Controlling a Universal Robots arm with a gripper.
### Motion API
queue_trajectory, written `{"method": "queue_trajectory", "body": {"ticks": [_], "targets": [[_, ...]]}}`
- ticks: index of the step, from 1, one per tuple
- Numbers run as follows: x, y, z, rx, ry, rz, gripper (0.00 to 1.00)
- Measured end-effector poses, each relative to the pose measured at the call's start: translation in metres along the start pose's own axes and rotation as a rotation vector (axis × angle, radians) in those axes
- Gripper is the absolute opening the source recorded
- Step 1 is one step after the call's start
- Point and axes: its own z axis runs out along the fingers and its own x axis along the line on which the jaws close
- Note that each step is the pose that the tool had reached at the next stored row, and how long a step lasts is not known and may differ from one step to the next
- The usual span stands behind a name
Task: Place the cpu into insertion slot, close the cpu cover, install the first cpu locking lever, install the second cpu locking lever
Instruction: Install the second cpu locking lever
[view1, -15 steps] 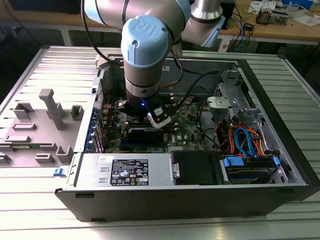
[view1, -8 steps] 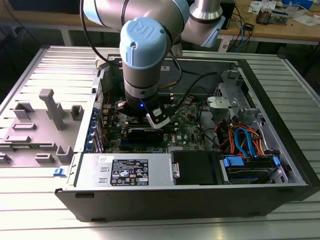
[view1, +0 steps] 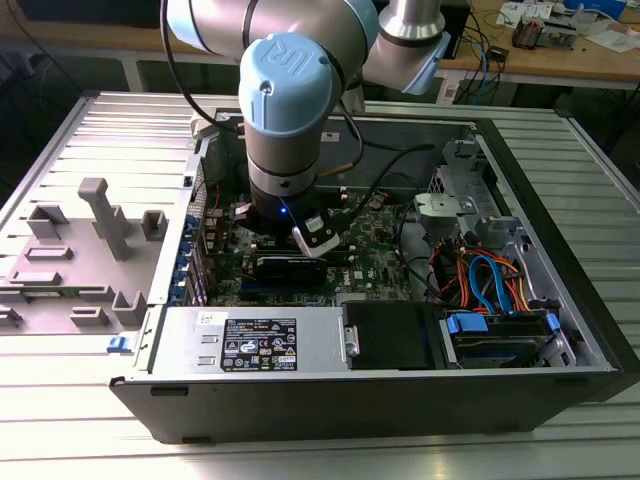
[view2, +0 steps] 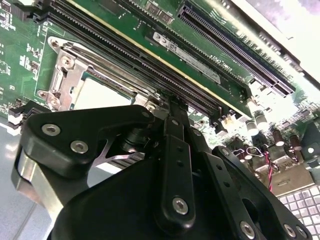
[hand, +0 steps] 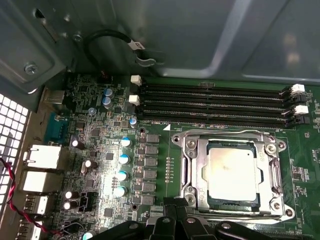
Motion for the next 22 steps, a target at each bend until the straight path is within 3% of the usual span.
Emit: {"method": "queue_trajectory", "body": {"ticks": [4,5,9,22], "targets": [[0.0002,0.0003,0.0003,-0.0025,-0.0006,0.0,0.11],[0.0002,0.0007,0.0005,-0.0086,-0.0011,0.0,0.11],[0.0004,0.0012,0.0012,-0.0188,-0.0017,-0.001,0.11],[0.0017,0.0024,0.0035,-0.0223,-0.0026,-0.001,0.11]]}}
